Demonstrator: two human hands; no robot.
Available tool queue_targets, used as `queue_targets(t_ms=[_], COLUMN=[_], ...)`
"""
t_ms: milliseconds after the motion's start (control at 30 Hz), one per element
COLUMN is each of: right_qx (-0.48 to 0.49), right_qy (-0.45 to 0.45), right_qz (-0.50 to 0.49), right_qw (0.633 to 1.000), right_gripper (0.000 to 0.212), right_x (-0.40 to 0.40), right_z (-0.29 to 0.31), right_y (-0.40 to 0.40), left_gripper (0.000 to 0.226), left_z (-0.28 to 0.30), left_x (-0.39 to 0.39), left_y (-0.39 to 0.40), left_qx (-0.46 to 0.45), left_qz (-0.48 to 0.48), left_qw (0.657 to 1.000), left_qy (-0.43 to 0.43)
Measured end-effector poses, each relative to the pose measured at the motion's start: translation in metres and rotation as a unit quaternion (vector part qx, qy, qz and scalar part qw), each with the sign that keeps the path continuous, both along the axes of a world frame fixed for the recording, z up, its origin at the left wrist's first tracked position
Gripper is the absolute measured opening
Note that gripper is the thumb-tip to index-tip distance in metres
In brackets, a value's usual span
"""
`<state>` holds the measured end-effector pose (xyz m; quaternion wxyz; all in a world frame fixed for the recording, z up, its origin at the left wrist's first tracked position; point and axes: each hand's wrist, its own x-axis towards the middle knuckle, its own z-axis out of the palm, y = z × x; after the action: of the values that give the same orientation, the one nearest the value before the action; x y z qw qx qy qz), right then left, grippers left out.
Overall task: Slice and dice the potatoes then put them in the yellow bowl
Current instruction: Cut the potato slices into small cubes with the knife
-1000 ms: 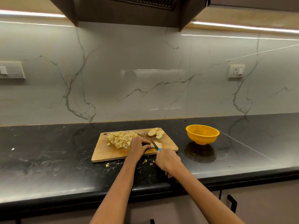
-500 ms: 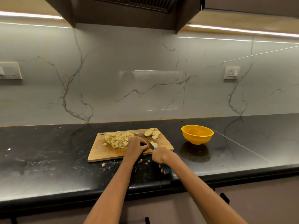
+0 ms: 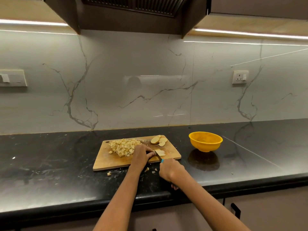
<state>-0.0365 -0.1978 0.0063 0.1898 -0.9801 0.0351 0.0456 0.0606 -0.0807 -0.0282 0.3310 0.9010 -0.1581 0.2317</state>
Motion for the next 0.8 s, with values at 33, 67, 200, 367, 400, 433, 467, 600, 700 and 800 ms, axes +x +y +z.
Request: queue_targets(t_ms=[33, 67, 200, 367, 400, 433, 467, 600, 700, 800], right_qx=[-0.003, -0.006, 0.048, 0.095, 0.09, 0.084, 0.08, 0.11, 0.132, 0.148], right_qy=[-0.009, -0.018, -0.045, -0.039, -0.033, -0.028, -0.022, 0.02, 0.038, 0.019], right_qz=[-0.002, -0.002, -0.038, -0.101, -0.106, -0.109, -0.112, -0.095, -0.049, -0.038], right_qw=[1.0, 1.0, 0.997, 0.99, 0.99, 0.99, 0.99, 0.989, 0.989, 0.988], right_gripper=[0.032, 0.031, 0.035, 0.041, 0.038, 0.034, 0.031, 0.029, 0.026, 0.029], right_x=[-0.003, -0.005, -0.009, -0.003, -0.003, -0.003, -0.002, 0.006, 0.017, 0.021], right_z=[-0.002, -0.003, -0.007, -0.007, -0.006, -0.004, -0.003, 0.003, 0.005, 0.006], right_y=[0.001, 0.001, -0.004, -0.017, -0.019, -0.019, -0.018, 0.005, 0.025, 0.026], left_gripper=[0.018, 0.018, 0.017, 0.02, 0.02, 0.021, 0.021, 0.028, 0.033, 0.036], left_z=[-0.001, -0.001, -0.001, -0.003, -0.003, -0.003, -0.003, -0.004, -0.006, -0.006], left_x=[0.001, 0.002, 0.002, 0.004, 0.005, 0.005, 0.005, 0.001, -0.002, -0.003], left_y=[0.0, 0.001, 0.001, 0.009, 0.011, 0.013, 0.015, 0.022, 0.03, 0.035], left_qx=[0.001, 0.001, -0.018, -0.037, -0.037, -0.039, -0.041, -0.047, -0.052, -0.053], left_qz=[0.002, 0.004, 0.009, 0.021, 0.025, 0.028, 0.03, 0.019, 0.013, 0.018], left_qw=[1.0, 1.0, 1.0, 0.999, 0.999, 0.999, 0.999, 0.999, 0.998, 0.998], left_qy=[0.001, 0.002, 0.008, 0.018, 0.018, 0.016, 0.014, 0.015, 0.016, 0.019])
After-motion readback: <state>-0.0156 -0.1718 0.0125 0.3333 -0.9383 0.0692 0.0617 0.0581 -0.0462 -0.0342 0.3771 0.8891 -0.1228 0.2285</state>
